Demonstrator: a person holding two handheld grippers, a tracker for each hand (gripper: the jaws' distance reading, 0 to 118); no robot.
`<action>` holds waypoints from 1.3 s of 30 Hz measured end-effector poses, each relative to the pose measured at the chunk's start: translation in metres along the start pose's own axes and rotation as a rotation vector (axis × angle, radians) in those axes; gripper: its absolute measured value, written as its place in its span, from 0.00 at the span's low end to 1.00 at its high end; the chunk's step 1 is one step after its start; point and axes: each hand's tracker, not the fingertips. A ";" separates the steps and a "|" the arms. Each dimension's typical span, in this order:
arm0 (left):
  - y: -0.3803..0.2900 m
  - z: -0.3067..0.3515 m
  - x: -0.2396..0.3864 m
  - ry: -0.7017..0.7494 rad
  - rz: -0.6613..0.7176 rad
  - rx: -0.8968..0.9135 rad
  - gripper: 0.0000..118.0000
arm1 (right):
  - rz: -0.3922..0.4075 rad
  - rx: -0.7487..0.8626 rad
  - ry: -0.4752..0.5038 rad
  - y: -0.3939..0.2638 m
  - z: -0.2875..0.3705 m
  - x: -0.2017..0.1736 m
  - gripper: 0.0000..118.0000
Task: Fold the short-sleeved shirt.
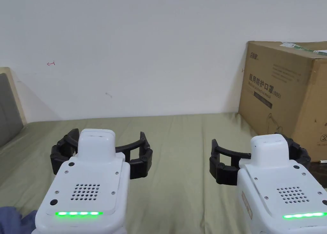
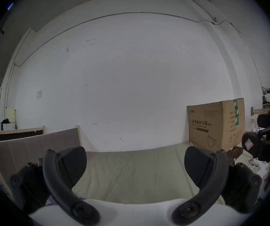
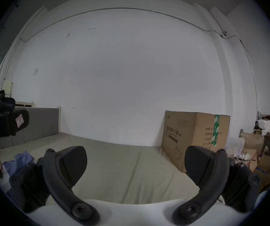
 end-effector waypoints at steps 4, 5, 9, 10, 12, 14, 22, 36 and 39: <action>-0.001 0.002 0.003 0.000 -0.004 0.004 1.00 | -0.008 -0.002 -0.007 0.000 0.000 0.001 0.99; -0.002 0.002 0.004 0.005 -0.003 0.009 1.00 | -0.008 -0.003 -0.012 0.000 0.000 0.001 0.99; -0.004 0.003 0.003 0.010 0.011 0.013 1.00 | -0.026 -0.010 -0.009 -0.001 0.000 0.002 0.99; -0.004 0.003 0.003 0.009 0.015 0.010 1.00 | -0.027 -0.012 -0.010 -0.001 0.000 0.001 0.99; -0.006 0.003 0.002 0.005 0.019 0.008 1.00 | -0.026 -0.013 -0.019 -0.002 0.000 0.002 0.99; -0.007 0.003 0.003 0.001 0.011 0.008 1.00 | -0.026 -0.015 -0.022 -0.002 -0.001 0.001 0.99; -0.009 0.002 0.006 -0.025 -0.015 0.007 0.99 | -0.015 0.020 -0.057 -0.002 0.001 0.000 0.99; -0.008 0.000 0.004 -0.004 -0.004 0.002 0.99 | -0.052 -0.014 -0.064 -0.002 -0.002 0.003 0.99; -0.009 0.001 0.005 -0.024 -0.004 0.002 0.99 | -0.050 -0.013 -0.060 -0.003 -0.002 0.002 0.99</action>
